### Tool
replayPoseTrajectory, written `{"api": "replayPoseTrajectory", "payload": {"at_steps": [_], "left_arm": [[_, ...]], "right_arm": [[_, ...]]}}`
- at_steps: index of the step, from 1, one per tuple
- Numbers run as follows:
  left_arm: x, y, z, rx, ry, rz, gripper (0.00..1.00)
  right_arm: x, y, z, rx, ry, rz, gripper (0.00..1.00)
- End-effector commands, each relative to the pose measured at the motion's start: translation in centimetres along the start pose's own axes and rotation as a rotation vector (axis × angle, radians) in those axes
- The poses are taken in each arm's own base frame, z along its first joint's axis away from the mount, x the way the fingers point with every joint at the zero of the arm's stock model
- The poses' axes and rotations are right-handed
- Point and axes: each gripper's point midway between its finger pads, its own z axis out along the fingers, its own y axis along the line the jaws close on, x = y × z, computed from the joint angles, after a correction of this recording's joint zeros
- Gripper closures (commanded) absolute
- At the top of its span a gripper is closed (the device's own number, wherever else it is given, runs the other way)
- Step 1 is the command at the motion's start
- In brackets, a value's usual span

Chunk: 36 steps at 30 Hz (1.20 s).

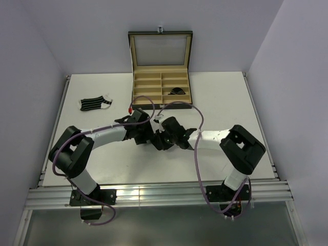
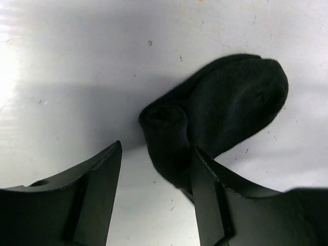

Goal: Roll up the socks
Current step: Roll the sock at the center of the board.

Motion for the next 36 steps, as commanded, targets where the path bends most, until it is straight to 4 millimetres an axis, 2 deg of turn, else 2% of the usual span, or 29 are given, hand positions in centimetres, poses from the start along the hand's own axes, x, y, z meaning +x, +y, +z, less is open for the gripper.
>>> {"api": "replayPoseTrajectory", "payload": {"at_steps": [1,2,8,9,12,14,17,22,31,36], "left_arm": [[-1.3,-0.9,-1.8,0.049,-0.078,-0.030,0.39],[-1.2,-0.7,-1.9,0.050,-0.084,-0.035,0.39],[-1.8,-0.6,-3.5,0.121,-0.144,-0.099,0.15],[-2.3,-0.7,-3.7,0.136,-0.168,-0.112,0.10],[-2.3,-0.6,-3.9,0.157,-0.181,-0.115,0.08],[-2.0,-0.7,-3.7,0.175,-0.179,-0.112,0.09],[-1.4,-0.5,-3.1,0.180,-0.155,-0.127,0.11],[-0.3,0.2,-2.2,0.155,-0.124,-0.155,0.19],[0.7,0.8,-0.6,0.100,-0.089,-0.152,0.28],[1.1,2.1,0.3,0.022,-0.076,-0.169,0.39]], "right_arm": [[2.0,1.0,-0.4,-0.200,0.095,0.091,1.00],[2.0,1.9,-0.8,-0.284,0.115,0.110,1.00],[2.0,1.5,-0.8,-0.452,0.175,0.251,1.00],[1.9,2.1,-1.2,-0.509,0.187,0.267,1.00],[1.8,2.2,-1.2,-0.589,0.209,0.333,1.00],[1.4,1.8,-1.0,-0.618,0.206,0.377,1.00],[2.1,1.1,-0.4,-0.606,0.243,0.436,1.00],[2.1,-0.2,0.3,-0.583,0.249,0.491,1.00],[2.3,-0.7,1.0,-0.553,0.284,0.517,1.00],[1.9,-0.9,1.1,-0.543,0.271,0.527,1.00]]}}
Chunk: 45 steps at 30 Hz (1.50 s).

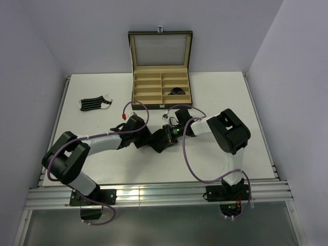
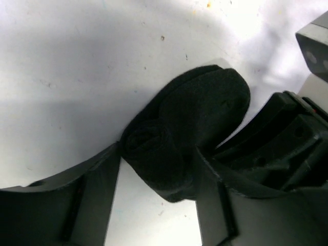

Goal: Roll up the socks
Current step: Roll the sock at the center of the board.

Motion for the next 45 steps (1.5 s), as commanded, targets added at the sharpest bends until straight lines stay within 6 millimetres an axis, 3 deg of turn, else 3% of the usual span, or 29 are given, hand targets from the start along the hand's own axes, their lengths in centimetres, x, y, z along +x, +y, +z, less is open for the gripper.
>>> {"api": "replayPoseTrajectory", "payload": {"at_steps": [1,6,8,11,12,14,15,18,19,21,22,25,29,36,45], "left_arm": [[0.7,1.7,0.8,-0.086,0.015,-0.008,0.43],[1.2,2.1,1.3,-0.114,0.040,0.008,0.72],[1.1,2.0,1.4,-0.115,0.046,0.021,0.89],[1.0,1.9,1.2,-0.127,0.050,0.047,1.00],[1.0,2.0,1.2,-0.134,0.052,0.058,1.00],[0.8,2.0,1.0,-0.151,0.061,0.085,1.00],[0.6,1.5,1.1,-0.149,0.058,0.097,1.00],[0.7,1.5,1.1,-0.164,0.086,0.123,1.00],[0.7,1.4,1.2,-0.165,0.090,0.130,1.00],[0.9,1.3,1.4,-0.165,0.108,0.144,1.00],[0.9,1.2,1.4,-0.167,0.112,0.152,1.00],[1.0,1.3,1.7,-0.173,0.124,0.162,1.00],[1.1,1.4,2.0,-0.185,0.132,0.171,1.00],[1.3,1.1,2.0,-0.178,0.153,0.180,1.00],[1.3,1.1,2.1,-0.177,0.163,0.191,1.00]], "right_arm": [[-0.3,-1.9,0.2,0.079,-0.018,0.052,1.00],[-0.9,-1.3,-0.1,0.087,-0.045,0.041,0.97],[-1.2,-1.4,-0.6,0.128,-0.067,0.024,0.90],[-1.3,-1.6,-1.3,0.185,-0.107,-0.019,0.68],[-1.9,-0.4,-1.9,0.190,-0.143,-0.066,0.58],[-2.2,-0.5,-2.8,0.263,-0.201,-0.119,0.52],[-2.7,0.5,-3.6,0.284,-0.238,-0.173,0.47],[-3.4,0.5,-5.0,0.447,-0.328,-0.280,0.43],[-3.5,2.0,-5.3,0.473,-0.366,-0.345,0.43],[-4.5,2.1,-6.5,0.599,-0.454,-0.419,0.42],[-3.9,3.6,-6.2,0.600,-0.470,-0.475,0.42],[-4.3,4.9,-6.7,0.669,-0.550,-0.581,0.43],[-2.8,6.2,-4.4,0.688,-0.521,-0.692,0.46],[-1.6,4.3,-1.3,0.765,-0.428,-0.737,0.48],[-0.6,1.5,-0.6,0.871,-0.345,-0.714,0.45]]}}
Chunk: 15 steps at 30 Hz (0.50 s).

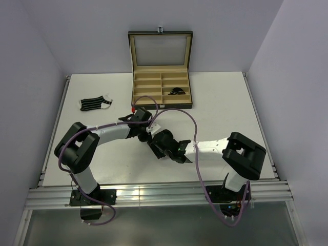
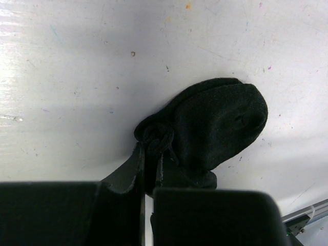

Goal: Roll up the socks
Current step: Roll the sock at the center of the board.

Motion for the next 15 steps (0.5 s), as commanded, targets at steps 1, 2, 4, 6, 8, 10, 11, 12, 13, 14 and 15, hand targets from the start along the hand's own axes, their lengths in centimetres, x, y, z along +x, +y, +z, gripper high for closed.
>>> {"api": "replayPoseTrajectory", "payload": {"at_steps": [1,2,4,6,8,10,11,12,13,14,15], "left_arm": [[1.7,2.0,0.7,-0.077,0.066,0.039,1.00],[1.5,1.8,0.7,-0.073,0.064,0.040,1.00],[1.6,1.9,0.7,-0.078,0.067,0.043,1.00],[1.5,1.8,0.7,-0.073,0.066,0.048,1.00],[1.5,1.8,0.7,-0.075,0.068,0.054,1.00],[1.6,1.9,0.7,-0.077,0.071,0.054,1.00],[1.6,1.9,0.7,-0.076,0.070,0.054,1.00],[1.6,2.0,0.7,-0.077,0.068,0.053,1.00],[1.6,1.9,0.7,-0.077,0.069,0.054,1.00],[1.6,1.9,0.7,-0.077,0.069,0.054,1.00],[1.5,1.9,0.6,-0.077,0.063,0.054,0.99]], "right_arm": [[-0.2,-0.4,0.5,0.053,0.016,-0.015,0.45],[0.1,-0.6,0.6,0.067,0.032,-0.013,0.44],[0.8,-0.8,1.0,0.086,0.056,-0.015,0.44],[0.9,-1.0,1.3,0.110,0.066,-0.008,0.44],[2.3,-1.3,1.6,0.130,0.118,-0.015,0.44],[2.3,-1.5,1.7,0.145,0.127,-0.015,0.45],[2.9,-1.6,1.8,0.155,0.146,-0.016,0.47],[3.0,-1.5,1.9,0.152,0.153,-0.016,0.49],[3.1,-1.6,2.0,0.160,0.160,-0.017,0.51],[3.4,-1.7,2.0,0.163,0.172,-0.021,0.60],[3.6,-1.7,2.0,0.164,0.179,-0.022,0.66]]}}
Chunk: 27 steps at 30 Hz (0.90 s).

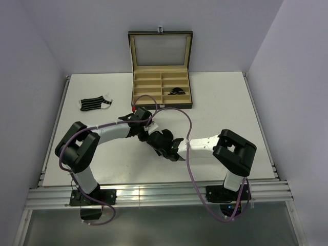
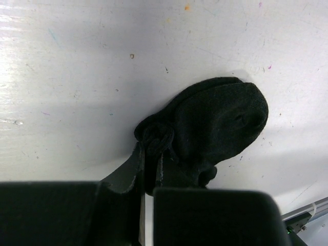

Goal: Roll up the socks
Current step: Roll the sock at the center of the board.

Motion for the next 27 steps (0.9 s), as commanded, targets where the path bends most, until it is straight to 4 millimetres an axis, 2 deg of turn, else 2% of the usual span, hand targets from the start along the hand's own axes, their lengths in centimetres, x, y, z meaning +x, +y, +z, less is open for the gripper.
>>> {"api": "replayPoseTrajectory", "payload": {"at_steps": [1,2,4,11,12,13,14,15,17,19,20,21,23,24,27], "left_arm": [[1.4,1.9,0.5,-0.078,0.045,0.040,0.98],[1.3,1.8,0.4,-0.077,0.039,0.040,0.97],[1.1,1.8,0.2,-0.076,0.032,0.031,0.91],[-0.4,2.1,-1.1,-0.080,-0.054,-0.036,0.64],[-0.8,2.0,-1.3,-0.069,-0.072,-0.059,0.55],[-1.0,1.9,-1.8,-0.057,-0.085,-0.072,0.51],[-1.2,1.9,-2.0,-0.053,-0.097,-0.091,0.47],[-1.6,1.6,-2.2,-0.035,-0.112,-0.102,0.38],[-1.9,1.5,-2.9,-0.015,-0.138,-0.131,0.33],[-2.1,1.2,-3.5,0.015,-0.161,-0.151,0.30],[-2.3,1.2,-3.7,0.023,-0.171,-0.168,0.29],[-2.3,1.1,-3.9,0.034,-0.179,-0.170,0.28],[-2.3,1.1,-4.3,0.057,-0.196,-0.183,0.28],[-2.4,1.2,-4.5,0.062,-0.205,-0.186,0.28],[-2.0,1.1,-4.8,0.100,-0.210,-0.186,0.29]], "right_arm": [[3.2,0.0,0.7,0.013,0.119,-0.020,0.74],[3.3,0.1,0.7,0.004,0.125,-0.016,0.87],[3.5,0.6,0.4,-0.040,0.138,-0.006,1.00],[3.5,2.0,-1.0,-0.273,0.191,0.121,1.00],[3.5,2.2,-1.2,-0.309,0.200,0.141,1.00],[3.2,1.7,-1.1,-0.334,0.206,0.176,1.00],[3.3,2.6,-1.6,-0.411,0.227,0.200,1.00],[3.3,2.6,-1.7,-0.444,0.237,0.220,1.00],[3.1,2.1,-1.4,-0.492,0.258,0.276,1.00],[3.1,2.9,-1.8,-0.594,0.296,0.319,1.00],[3.1,2.5,-1.4,-0.610,0.306,0.351,1.00],[3.1,3.2,-1.9,-0.684,0.326,0.372,1.00],[3.0,3.1,-1.4,-0.733,0.343,0.441,1.00],[2.7,3.5,-1.9,-0.797,0.354,0.467,1.00],[2.8,2.8,-1.2,-0.802,0.378,0.531,1.00]]}}
